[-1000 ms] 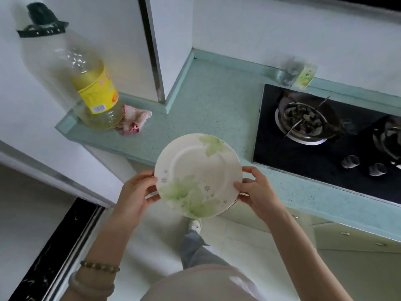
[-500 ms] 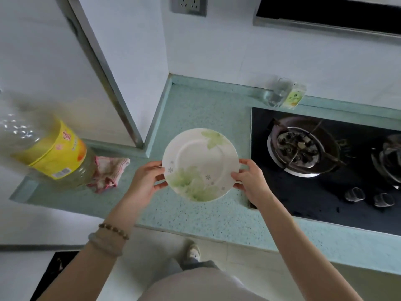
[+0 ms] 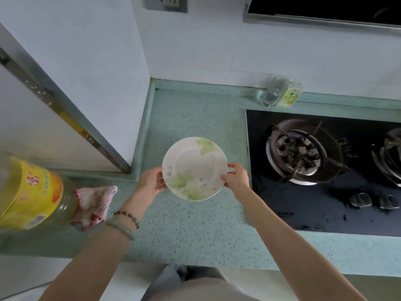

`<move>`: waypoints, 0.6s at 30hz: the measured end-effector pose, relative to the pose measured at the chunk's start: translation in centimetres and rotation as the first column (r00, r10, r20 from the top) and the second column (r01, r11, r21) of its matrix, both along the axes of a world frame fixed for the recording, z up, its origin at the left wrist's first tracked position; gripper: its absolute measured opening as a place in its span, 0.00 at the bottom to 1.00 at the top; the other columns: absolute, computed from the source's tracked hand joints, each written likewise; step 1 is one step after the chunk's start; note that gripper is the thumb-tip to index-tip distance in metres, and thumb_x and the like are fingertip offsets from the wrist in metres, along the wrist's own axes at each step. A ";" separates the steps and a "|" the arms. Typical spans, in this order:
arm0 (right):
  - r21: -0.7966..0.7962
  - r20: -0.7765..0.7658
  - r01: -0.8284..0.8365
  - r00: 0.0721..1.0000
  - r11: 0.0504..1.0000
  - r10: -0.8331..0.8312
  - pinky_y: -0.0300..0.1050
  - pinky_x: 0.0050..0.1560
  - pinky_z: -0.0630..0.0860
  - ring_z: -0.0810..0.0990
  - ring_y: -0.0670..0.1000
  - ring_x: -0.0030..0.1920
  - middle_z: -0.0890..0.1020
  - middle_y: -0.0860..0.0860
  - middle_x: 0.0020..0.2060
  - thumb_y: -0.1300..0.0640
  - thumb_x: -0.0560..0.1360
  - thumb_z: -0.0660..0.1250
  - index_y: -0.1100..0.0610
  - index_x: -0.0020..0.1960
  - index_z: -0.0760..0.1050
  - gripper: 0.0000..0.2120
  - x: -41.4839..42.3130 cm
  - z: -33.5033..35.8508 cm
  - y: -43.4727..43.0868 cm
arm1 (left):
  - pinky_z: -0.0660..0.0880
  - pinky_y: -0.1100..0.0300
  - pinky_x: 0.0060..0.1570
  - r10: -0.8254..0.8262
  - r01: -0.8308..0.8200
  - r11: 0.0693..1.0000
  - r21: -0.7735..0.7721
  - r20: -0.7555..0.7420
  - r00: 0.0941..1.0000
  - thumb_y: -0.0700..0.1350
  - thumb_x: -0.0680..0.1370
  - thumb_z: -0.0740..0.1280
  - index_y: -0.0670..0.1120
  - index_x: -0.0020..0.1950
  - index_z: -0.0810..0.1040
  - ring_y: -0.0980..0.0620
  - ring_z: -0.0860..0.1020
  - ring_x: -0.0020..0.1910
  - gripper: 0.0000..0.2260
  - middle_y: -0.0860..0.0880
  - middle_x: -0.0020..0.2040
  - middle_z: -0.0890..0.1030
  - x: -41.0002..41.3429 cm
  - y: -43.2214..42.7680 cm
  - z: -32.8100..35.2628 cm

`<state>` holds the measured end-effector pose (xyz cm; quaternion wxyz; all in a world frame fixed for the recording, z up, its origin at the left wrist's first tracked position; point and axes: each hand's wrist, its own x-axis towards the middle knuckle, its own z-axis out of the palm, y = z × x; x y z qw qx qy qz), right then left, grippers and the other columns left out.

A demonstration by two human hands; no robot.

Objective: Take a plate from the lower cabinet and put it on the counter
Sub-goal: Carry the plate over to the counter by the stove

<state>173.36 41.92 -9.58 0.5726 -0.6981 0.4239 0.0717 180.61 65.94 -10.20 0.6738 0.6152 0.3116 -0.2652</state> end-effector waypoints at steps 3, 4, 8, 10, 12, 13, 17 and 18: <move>-0.067 -0.051 -0.031 0.998 0.997 0.027 0.50 0.44 0.82 0.80 0.50 0.37 0.77 0.50 0.38 0.68 0.71 0.69 0.54 0.58 0.73 0.18 0.7 -1.0 0.4 | 0.76 0.58 0.33 -0.001 0.001 1.000 0.005 -0.033 0.999 0.41 0.77 0.63 0.43 0.43 0.79 0.49 0.81 0.39 0.07 0.50 0.32 0.85 0.4 0.2 -1.3; -0.079 -0.067 -0.043 0.997 0.996 0.038 0.49 0.42 0.82 0.80 0.50 0.36 0.77 0.49 0.38 0.68 0.70 0.69 0.54 0.58 0.73 0.18 0.8 -1.1 0.5 | 0.76 0.58 0.32 0.006 -0.006 1.000 0.006 -0.040 0.999 0.40 0.78 0.62 0.44 0.43 0.79 0.49 0.81 0.39 0.07 0.50 0.32 0.85 0.5 0.2 -1.7; -0.081 -0.108 -0.064 0.993 0.995 0.055 0.42 0.34 0.79 0.81 0.50 0.35 0.79 0.50 0.37 0.69 0.69 0.68 0.54 0.58 0.74 0.20 1.2 -1.5 0.9 | 0.77 0.61 0.29 -0.003 0.005 1.000 0.028 -0.044 0.999 0.39 0.78 0.62 0.45 0.44 0.79 0.51 0.82 0.40 0.07 0.49 0.39 0.84 0.8 0.4 -2.4; -0.077 -0.113 -0.069 0.992 0.995 0.060 0.41 0.32 0.77 0.81 0.51 0.36 0.80 0.51 0.39 0.69 0.69 0.68 0.55 0.58 0.74 0.20 1.3 -1.6 0.9 | 0.76 0.60 0.30 -0.030 0.032 0.999 0.034 -0.046 0.999 0.40 0.78 0.62 0.45 0.47 0.78 0.50 0.82 0.42 0.06 0.48 0.43 0.83 1.0 0.6 -2.8; -0.079 -0.117 -0.078 0.991 0.994 0.068 0.39 0.30 0.75 0.81 0.52 0.37 0.81 0.54 0.43 0.70 0.69 0.68 0.55 0.58 0.74 0.20 1.3 -1.7 0.9 | 0.76 0.59 0.32 -0.040 0.041 0.999 0.028 -0.052 0.998 0.40 0.78 0.62 0.44 0.49 0.78 0.50 0.81 0.43 0.05 0.47 0.45 0.83 1.0 0.7 -3.0; -0.079 -0.119 -0.078 0.991 0.994 0.068 0.38 0.29 0.75 0.82 0.53 0.37 0.82 0.55 0.45 0.69 0.69 0.68 0.56 0.58 0.74 0.19 1.3 -1.7 0.9 | 0.76 0.59 0.33 -0.043 0.045 0.999 0.026 -0.052 0.998 0.40 0.78 0.62 0.43 0.50 0.78 0.50 0.81 0.43 0.06 0.47 0.45 0.83 1.0 0.7 -3.0; -0.090 -0.112 -0.073 0.992 0.993 0.063 0.37 0.27 0.72 0.82 0.52 0.35 0.82 0.54 0.49 0.69 0.69 0.69 0.55 0.57 0.75 0.19 1.1 -1.9 0.8 | 0.77 0.57 0.36 -0.062 0.064 0.997 0.044 -0.039 0.997 0.38 0.77 0.62 0.41 0.52 0.78 0.48 0.81 0.45 0.07 0.45 0.47 0.83 0.7 0.6 -3.0; -0.100 -0.114 -0.080 0.991 0.992 0.069 0.36 0.26 0.71 0.82 0.51 0.35 0.83 0.54 0.48 0.68 0.69 0.69 0.55 0.57 0.75 0.19 1.0 -1.9 0.7 | 0.78 0.57 0.37 -0.070 0.072 0.996 0.050 -0.031 0.997 0.37 0.77 0.62 0.42 0.52 0.78 0.47 0.81 0.46 0.08 0.45 0.47 0.83 0.7 0.5 -3.1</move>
